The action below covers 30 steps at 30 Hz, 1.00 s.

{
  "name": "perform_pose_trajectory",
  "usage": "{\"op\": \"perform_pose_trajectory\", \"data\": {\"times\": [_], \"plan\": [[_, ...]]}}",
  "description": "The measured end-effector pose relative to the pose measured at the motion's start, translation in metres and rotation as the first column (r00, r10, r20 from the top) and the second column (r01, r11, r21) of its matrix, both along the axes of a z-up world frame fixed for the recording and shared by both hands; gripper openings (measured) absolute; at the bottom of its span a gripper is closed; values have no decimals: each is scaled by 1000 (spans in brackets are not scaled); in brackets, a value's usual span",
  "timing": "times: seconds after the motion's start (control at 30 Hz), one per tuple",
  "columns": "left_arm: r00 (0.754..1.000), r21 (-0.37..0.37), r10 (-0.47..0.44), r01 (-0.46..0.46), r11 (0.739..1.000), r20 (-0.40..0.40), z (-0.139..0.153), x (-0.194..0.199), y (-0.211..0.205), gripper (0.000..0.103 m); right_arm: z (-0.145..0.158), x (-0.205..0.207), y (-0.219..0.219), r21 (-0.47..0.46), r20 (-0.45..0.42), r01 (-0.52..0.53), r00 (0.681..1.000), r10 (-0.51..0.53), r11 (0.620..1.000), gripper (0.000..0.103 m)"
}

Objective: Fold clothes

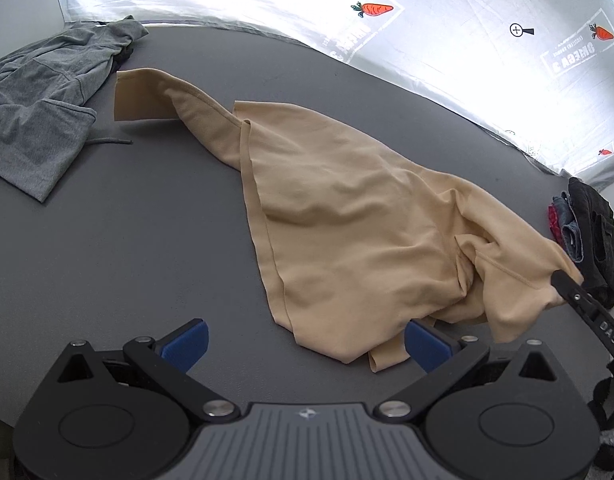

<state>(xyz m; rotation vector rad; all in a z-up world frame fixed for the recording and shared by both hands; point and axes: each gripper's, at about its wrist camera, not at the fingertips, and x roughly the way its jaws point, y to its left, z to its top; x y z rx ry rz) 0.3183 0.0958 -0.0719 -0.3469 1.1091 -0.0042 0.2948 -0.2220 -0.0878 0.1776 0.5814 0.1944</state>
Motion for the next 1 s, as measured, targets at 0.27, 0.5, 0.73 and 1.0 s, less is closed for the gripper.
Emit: {"op": "perform_pose_trajectory", "data": {"times": [0.27,0.5,0.73,1.0], "plan": [[1000,2,-18,18,1000,-22,-6,19,-6,103,-8,-35,38,-43,-166,-388,912,376,921,13],[990,38,-135,137,990,-51,-17,29,-30,102,-28,-38,47,-49,-316,-395,877,361,917,44],[956,109,-290,293,950,-50,-19,34,-73,102,-34,-18,-6,40,-355,-100,928,108,994,45],[801,229,-590,596,770,-100,-42,-27,-136,100,-57,-7,-62,-6,-408,107,908,-100,994,46]]}}
